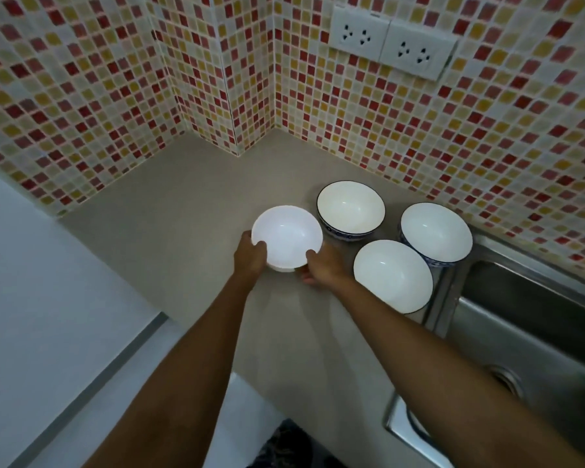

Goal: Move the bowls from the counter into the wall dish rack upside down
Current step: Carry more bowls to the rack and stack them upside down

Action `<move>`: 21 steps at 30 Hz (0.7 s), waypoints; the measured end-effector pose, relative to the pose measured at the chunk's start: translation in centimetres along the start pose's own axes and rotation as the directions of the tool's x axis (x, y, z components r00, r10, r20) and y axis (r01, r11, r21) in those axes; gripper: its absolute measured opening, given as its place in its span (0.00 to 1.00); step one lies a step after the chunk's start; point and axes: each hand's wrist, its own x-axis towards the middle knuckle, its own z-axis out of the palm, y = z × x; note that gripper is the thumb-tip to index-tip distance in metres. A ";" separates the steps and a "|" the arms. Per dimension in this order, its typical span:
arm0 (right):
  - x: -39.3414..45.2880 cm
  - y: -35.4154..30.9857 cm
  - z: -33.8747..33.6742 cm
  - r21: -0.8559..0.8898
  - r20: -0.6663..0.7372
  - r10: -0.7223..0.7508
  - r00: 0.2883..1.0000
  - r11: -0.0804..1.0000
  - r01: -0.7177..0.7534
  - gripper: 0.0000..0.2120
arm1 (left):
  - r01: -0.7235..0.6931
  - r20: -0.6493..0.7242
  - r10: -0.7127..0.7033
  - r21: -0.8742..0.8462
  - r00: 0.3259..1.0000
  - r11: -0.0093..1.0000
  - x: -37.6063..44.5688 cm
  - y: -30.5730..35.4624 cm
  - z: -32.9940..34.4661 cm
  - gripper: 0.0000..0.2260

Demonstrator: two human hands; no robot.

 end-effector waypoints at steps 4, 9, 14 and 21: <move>-1.7 0.4 -2.6 -0.010 -0.060 -0.108 0.992 0.994 0.108 0.22 | 0.060 0.030 -0.056 -0.164 0.998 0.985 -1.7 2.4 1.0 0.22; -4.3 1.7 -8.3 -0.075 -0.198 -0.168 0.966 0.985 0.156 0.20 | 0.019 0.214 0.038 -0.259 0.976 0.966 -6.5 6.8 4.4 0.27; -8.4 3.3 -16.1 -0.041 -0.296 -0.169 0.940 0.986 0.164 0.13 | 0.072 0.408 0.121 -0.427 0.905 0.902 -12.2 10.2 10.7 0.24; -13.0 8.3 -26.9 -0.099 -0.475 -0.217 0.853 0.976 0.193 0.18 | -0.008 0.478 0.221 -0.408 0.850 0.913 -19.7 13.1 19.9 0.19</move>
